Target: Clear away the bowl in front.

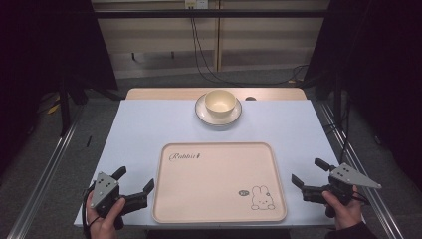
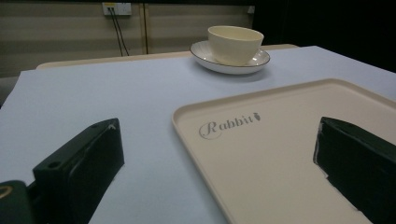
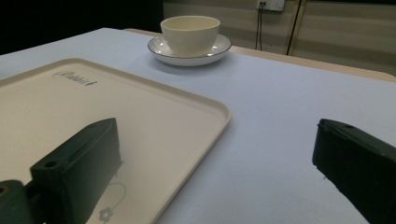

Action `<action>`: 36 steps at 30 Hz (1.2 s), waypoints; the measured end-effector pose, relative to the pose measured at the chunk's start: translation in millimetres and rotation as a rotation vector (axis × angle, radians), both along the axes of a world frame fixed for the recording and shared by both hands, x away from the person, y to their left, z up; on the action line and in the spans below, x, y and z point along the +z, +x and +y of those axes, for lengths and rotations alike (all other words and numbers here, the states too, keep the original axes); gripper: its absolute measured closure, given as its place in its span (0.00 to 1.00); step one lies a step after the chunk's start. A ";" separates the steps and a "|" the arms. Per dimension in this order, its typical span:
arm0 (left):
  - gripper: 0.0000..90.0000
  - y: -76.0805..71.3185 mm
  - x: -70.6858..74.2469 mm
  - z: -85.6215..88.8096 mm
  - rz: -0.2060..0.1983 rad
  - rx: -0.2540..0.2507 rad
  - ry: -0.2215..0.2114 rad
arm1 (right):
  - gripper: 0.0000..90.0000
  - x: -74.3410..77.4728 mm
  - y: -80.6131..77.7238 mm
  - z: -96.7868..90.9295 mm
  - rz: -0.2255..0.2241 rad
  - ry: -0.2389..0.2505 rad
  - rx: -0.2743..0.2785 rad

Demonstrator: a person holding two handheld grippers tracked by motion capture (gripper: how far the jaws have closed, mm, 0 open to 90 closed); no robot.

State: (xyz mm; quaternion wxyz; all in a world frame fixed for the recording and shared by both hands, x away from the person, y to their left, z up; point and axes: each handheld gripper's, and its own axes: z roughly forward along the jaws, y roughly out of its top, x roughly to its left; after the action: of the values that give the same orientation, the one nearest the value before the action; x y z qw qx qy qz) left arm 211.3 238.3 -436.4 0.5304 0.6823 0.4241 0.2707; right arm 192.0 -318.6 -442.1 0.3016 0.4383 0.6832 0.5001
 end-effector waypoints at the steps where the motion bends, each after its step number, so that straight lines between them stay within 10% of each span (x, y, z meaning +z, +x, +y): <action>1: 0.02 0.0 -0.2 0.4 0.004 -0.001 -0.002 | 0.00 0.0 0.6 0.0 0.006 -0.005 0.007; 36: 0.02 10.4 8.4 -18.8 -0.023 -0.014 0.010 | 0.02 -2.3 5.1 2.7 0.004 -0.015 0.104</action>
State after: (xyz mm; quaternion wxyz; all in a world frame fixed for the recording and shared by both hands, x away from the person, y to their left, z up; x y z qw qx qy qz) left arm 221.8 219.4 -428.0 0.5337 0.6848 0.4118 0.2768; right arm 197.1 -315.9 -444.4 0.2770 0.4011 0.7093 0.5091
